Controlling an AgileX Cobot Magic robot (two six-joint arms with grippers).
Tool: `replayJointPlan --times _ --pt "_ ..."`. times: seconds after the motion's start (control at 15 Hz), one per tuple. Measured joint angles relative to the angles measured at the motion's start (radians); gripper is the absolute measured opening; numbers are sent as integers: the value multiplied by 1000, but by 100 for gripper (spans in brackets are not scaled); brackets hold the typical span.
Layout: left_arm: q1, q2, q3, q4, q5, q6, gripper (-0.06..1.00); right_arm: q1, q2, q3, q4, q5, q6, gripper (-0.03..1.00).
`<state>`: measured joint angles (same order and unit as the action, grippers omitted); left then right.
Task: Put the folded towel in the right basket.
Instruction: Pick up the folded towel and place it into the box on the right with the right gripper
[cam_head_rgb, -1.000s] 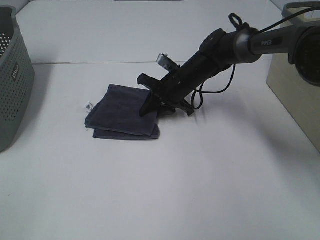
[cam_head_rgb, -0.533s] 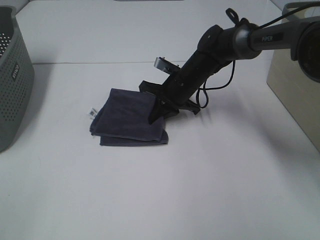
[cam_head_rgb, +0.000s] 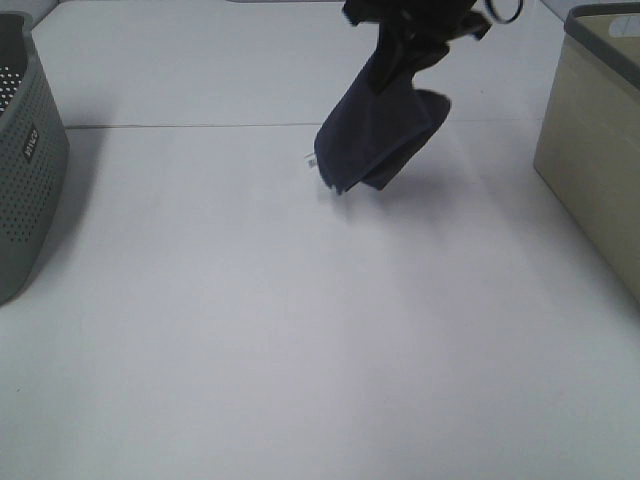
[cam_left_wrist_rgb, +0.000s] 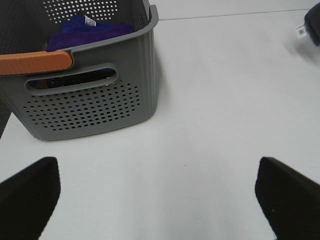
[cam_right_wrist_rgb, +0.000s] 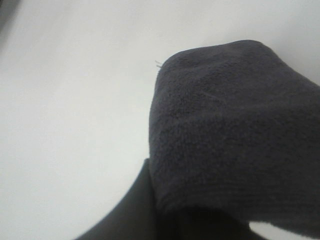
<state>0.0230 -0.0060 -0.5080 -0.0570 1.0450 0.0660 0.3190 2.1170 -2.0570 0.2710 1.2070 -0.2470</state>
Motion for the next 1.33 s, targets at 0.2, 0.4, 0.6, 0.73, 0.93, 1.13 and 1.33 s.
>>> replayJointPlan --times 0.2,0.4,0.6,0.73,0.93,1.13,1.33 --pt "0 0 0 0 0 0 99 -148 -154 0 -114 5 8 4" --pt "0 0 0 0 0 0 99 -357 -255 -1 -138 5 21 4" --pt "0 0 0 0 0 0 99 -607 -285 -1 -141 6 14 4" --pt "0 0 0 0 0 0 99 -667 -264 -1 -145 7 -5 4" --pt "0 0 0 0 0 0 99 -676 -215 2 -143 8 -6 12" --pt "0 0 0 0 0 0 99 -676 -201 67 -154 10 -7 63" --pt "0 0 0 0 0 0 99 -676 -199 90 -157 14 -7 95"
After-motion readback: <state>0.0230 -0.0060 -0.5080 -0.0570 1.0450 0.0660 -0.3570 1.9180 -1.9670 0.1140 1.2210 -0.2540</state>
